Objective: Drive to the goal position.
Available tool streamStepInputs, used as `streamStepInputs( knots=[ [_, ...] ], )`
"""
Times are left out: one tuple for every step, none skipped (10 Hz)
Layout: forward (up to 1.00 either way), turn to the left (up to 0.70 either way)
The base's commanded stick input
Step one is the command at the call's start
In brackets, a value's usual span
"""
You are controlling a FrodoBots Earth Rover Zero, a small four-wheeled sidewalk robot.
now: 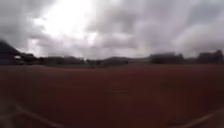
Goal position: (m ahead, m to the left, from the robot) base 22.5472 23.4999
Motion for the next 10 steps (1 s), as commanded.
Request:
streamStepInputs(
  knots=[
    [0.0,0.7],
    [0.0,0.7],
    [0.0,0.7],
    [0.0,0.7],
    [0.0,0.7],
    [0.0,0.7],
    [0.0,0.7],
    [0.7,0.35],
    [0.7,0.35],
    [0.7,0.35]
  ],
)
